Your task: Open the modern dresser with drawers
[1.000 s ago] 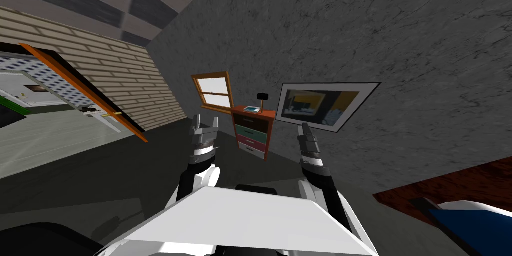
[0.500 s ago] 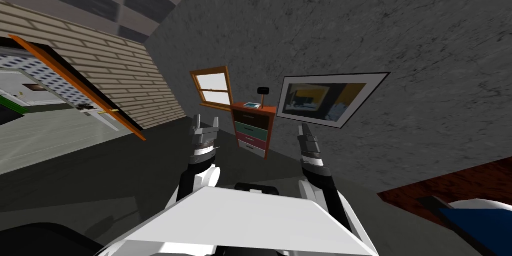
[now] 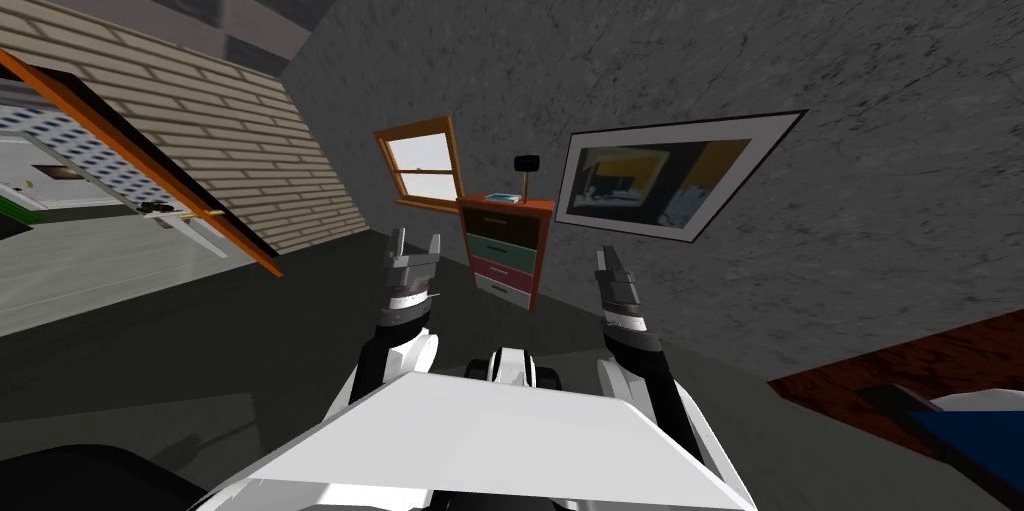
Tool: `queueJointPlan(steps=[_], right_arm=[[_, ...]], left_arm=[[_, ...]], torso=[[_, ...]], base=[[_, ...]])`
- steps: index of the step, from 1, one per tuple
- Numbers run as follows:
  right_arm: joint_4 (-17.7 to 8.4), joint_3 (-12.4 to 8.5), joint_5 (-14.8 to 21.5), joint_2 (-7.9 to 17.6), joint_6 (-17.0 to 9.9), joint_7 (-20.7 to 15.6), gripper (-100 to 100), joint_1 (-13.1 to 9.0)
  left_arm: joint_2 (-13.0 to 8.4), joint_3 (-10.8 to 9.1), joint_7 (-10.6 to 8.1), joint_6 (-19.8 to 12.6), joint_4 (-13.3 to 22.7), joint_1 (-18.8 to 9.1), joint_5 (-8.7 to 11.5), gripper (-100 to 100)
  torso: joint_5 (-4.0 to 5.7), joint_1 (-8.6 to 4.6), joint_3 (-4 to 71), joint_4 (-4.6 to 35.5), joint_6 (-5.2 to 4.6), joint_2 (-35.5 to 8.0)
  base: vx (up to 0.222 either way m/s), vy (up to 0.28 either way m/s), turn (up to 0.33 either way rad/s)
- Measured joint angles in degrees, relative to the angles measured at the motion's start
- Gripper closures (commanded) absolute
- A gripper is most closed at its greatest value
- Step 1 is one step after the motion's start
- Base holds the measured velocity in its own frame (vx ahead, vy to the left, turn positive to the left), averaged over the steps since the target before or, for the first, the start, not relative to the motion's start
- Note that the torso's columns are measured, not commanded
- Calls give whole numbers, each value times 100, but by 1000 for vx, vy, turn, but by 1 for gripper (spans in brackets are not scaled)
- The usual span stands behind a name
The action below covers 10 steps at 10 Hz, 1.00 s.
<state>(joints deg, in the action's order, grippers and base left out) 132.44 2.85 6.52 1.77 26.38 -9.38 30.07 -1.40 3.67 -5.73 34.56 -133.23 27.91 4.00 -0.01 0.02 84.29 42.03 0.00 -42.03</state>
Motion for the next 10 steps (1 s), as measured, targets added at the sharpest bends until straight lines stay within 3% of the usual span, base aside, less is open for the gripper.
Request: queueJointPlan(steps=[4,8,10], right_arm=[[0,0,0,0,0,0,0,1],[0,0,0,0,0,0,0,1],[0,0,0,0,0,0,0,1]], left_arm=[[-481,31,-22,-337,124,-142,-32,-100],[-714,69,-55,-821,292,-336,-72,-100],[-731,125,-48,-1116,373,-466,-116,-100]], torso=[[0,-1,29,24,0,-24],[0,2,29,24,0,-24],[2,-7,28,25,0,-26]], base=[[54,4,-44],[69,11,-47],[67,5,-51]])
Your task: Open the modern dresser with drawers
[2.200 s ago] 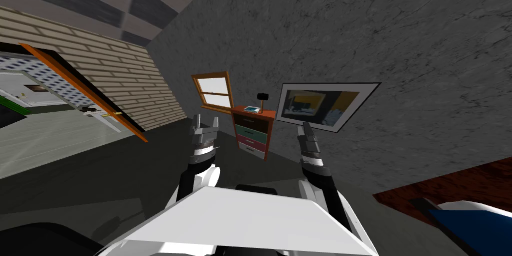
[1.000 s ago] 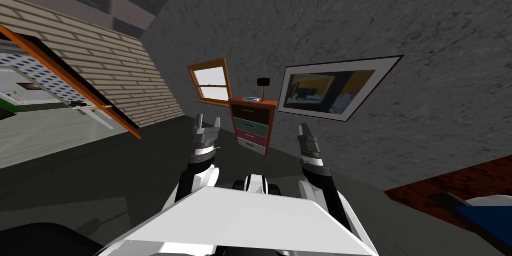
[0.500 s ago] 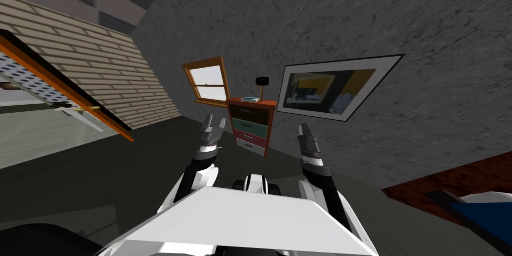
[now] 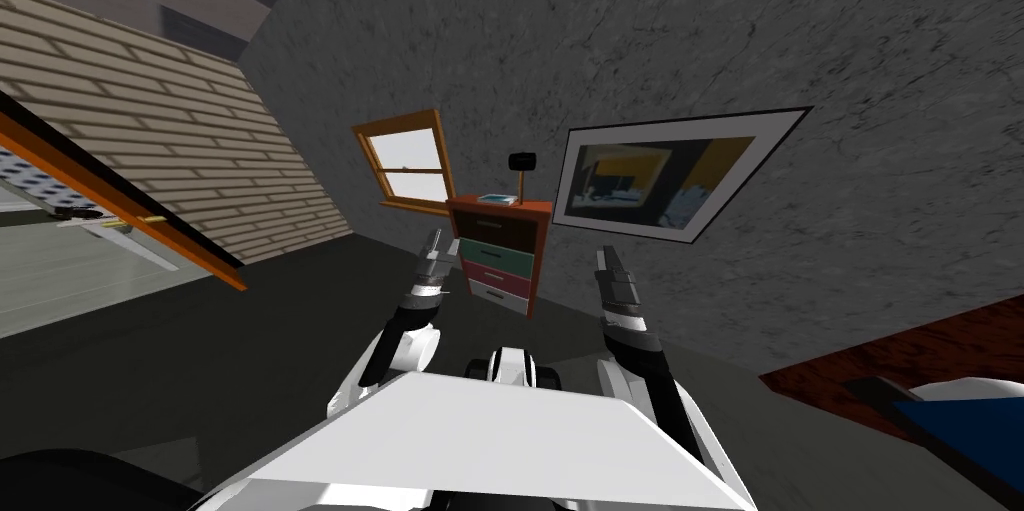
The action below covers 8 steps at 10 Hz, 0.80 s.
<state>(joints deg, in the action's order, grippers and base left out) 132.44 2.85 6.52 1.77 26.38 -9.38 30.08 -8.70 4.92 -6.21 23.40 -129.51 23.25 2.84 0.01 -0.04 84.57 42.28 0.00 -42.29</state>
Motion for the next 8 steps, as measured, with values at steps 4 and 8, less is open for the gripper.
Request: queueJointPlan(steps=[4,8], right_arm=[[0,0,0,0,0,0,0,0],[0,0,0,0,0,0,0,0]], left_arm=[[12,62,-22,-471,154,-165,-51,-100],[119,119,-39,-918,280,-317,-98,-100]], torso=[[-1,6,0,0,0,-1],[0,2,-1,0,0,-1]], base=[[61,6,-47],[55,12,-38]])
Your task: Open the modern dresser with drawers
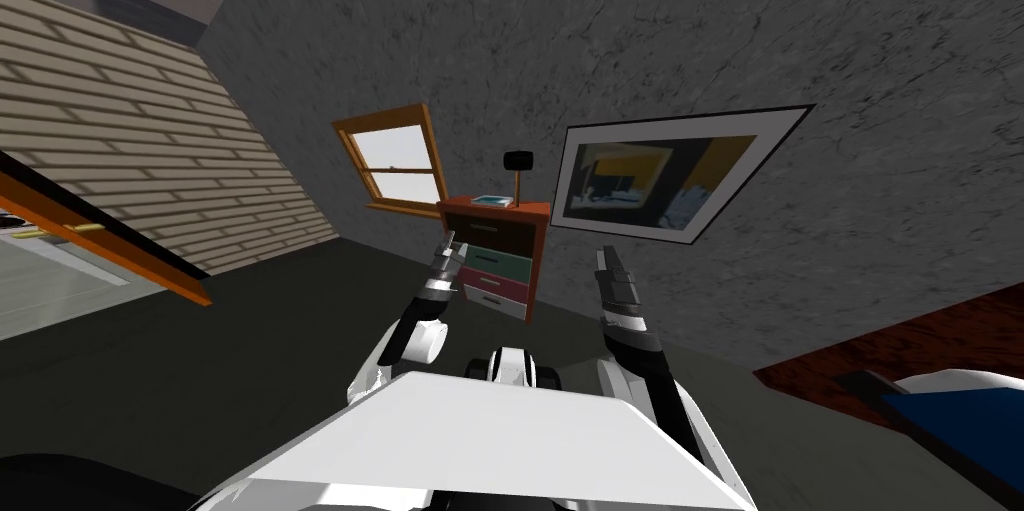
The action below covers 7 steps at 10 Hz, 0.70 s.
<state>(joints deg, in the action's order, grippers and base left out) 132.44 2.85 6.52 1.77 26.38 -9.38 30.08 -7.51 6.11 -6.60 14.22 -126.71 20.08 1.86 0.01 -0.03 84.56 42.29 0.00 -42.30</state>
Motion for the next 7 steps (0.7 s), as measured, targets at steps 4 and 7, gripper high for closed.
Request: queueJointPlan(steps=[4,7], right_arm=[[0,0,0,0,0,0,0,0],[0,0,0,0,0,0,0,0]], left_arm=[[105,34,-22,-417,174,-208,-39,-100],[93,58,-46,-769,260,-333,-62,-100]], torso=[[0,-1,1,0,0,2],[-1,3,2,-1,0,3]], base=[[54,7,-43],[62,7,-43]])
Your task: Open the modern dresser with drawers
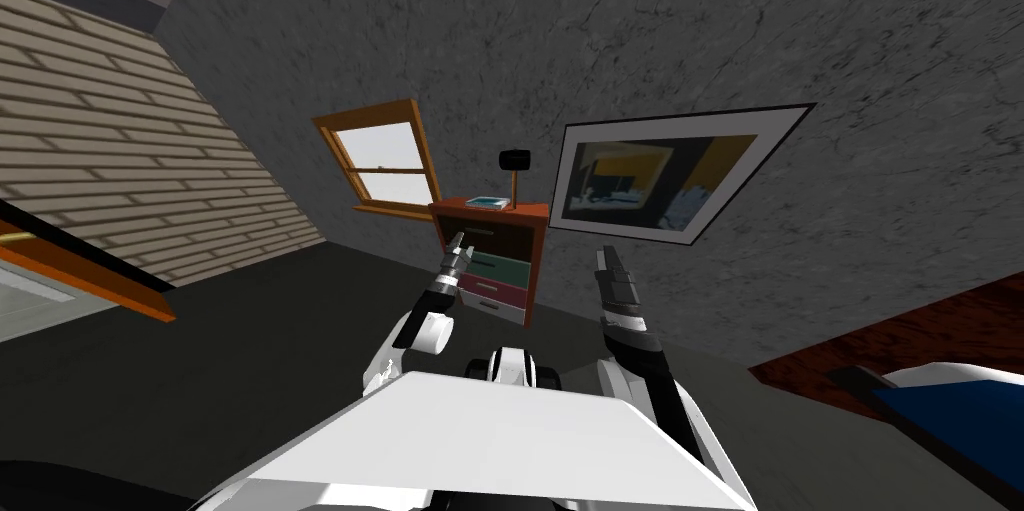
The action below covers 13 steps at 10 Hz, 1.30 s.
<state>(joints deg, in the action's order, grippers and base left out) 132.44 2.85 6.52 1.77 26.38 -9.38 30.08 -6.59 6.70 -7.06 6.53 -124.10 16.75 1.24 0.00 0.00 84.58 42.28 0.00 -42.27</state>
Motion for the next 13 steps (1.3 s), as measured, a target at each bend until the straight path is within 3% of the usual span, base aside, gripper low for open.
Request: queueJointPlan(steps=[13], right_arm=[[0,0,0,0,0,0,0,0]], left_arm=[[-129,231,-50,-1692,548,-636,-199,-100]], torso=[[0,1,-2,1,0,-4]], base=[[65,15,-49]])
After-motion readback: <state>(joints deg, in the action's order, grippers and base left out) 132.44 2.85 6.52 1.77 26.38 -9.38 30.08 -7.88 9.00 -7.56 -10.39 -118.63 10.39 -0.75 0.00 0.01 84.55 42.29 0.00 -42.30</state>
